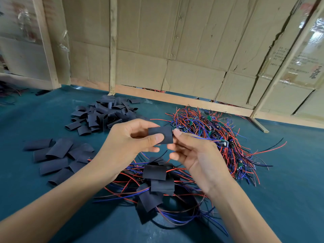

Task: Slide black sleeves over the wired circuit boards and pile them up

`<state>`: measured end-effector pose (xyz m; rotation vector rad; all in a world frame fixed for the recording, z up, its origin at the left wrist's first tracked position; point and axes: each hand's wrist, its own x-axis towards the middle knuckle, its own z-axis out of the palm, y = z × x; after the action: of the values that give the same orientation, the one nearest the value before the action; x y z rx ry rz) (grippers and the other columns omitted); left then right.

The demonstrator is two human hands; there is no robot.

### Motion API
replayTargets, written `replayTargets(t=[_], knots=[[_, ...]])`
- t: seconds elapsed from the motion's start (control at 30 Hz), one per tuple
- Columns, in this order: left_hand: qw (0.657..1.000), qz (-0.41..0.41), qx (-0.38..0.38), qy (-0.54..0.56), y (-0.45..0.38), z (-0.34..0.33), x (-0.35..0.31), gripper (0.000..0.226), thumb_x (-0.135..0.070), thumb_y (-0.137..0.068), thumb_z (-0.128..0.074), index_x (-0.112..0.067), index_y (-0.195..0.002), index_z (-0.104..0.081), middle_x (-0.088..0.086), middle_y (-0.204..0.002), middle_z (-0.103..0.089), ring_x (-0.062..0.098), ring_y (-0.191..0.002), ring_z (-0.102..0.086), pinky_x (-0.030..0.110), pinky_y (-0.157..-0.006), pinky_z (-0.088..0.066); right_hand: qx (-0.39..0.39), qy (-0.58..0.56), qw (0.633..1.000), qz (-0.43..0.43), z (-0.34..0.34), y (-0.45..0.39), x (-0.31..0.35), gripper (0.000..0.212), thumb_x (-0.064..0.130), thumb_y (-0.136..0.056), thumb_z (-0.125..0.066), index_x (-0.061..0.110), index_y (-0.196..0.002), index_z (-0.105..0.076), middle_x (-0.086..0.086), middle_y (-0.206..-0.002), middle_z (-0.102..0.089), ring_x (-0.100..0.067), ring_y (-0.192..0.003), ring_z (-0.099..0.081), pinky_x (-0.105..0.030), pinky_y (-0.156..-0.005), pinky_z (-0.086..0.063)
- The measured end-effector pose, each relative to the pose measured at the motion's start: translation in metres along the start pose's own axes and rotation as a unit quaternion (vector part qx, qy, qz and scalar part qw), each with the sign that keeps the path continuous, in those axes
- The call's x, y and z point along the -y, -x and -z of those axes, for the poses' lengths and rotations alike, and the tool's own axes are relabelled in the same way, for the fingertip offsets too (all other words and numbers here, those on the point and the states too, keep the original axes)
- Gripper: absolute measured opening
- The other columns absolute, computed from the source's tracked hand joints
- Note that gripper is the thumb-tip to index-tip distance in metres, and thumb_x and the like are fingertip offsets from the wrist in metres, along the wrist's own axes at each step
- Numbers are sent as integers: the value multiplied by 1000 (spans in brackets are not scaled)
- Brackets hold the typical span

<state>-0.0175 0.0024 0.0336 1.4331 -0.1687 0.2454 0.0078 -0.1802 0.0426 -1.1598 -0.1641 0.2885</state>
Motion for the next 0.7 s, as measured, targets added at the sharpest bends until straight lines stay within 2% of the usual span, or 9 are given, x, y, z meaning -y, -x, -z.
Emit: replayTargets(t=[0.07, 0.23, 0.37, 0.47, 0.7], knots=[[1000, 7, -8, 11, -1, 0, 2, 22, -7, -78, -76, -6, -99, -74, 12, -87, -75, 19, -76, -70, 28, -69, -60, 10, 1, 1000, 25, 0, -1, -1, 20, 16, -70, -78, 3, -85, -80, -12, -83, -71, -22, -72, -70, -27, -57, -56], [997, 44, -4, 63, -2, 4, 2, 37, -15, -70, -77, -1, -103, -70, 18, -93, -74, 29, -83, -73, 31, -72, -60, -16, 34, 991, 130, -1, 0, -3, 17, 11, -72, -75, -1, -84, -78, -20, -81, -70, -28, -71, -69, -30, -56, -55], [997, 46, -10, 68, -4, 6, 3, 34, -16, -69, -78, -2, -100, -71, 17, -93, -74, 30, -83, -74, 30, -72, -59, -30, 43, 980, 193, 1, -1, -4, 8, 2, -81, -73, -1, -86, -77, -24, -81, -71, -30, -73, -69, -33, -59, -56], [997, 42, -11, 62, -4, 5, 3, 35, -16, -69, -78, -2, -101, -70, 17, -93, -74, 31, -84, -74, 29, -73, -60, -44, 58, 973, 217, 1, -2, -6, 10, -5, -86, -70, 2, -84, -78, -22, -78, -71, -29, -71, -70, -32, -61, -56], [998, 37, -15, 45, -5, 4, 4, 33, -16, -68, -78, -4, -98, -71, 15, -90, -75, 31, -84, -74, 31, -73, -60, -54, 135, 950, 277, 3, 1, -4, 9, -2, -87, -72, 6, -83, -76, -15, -75, -74, -29, -66, -72, -35, -70, -60]])
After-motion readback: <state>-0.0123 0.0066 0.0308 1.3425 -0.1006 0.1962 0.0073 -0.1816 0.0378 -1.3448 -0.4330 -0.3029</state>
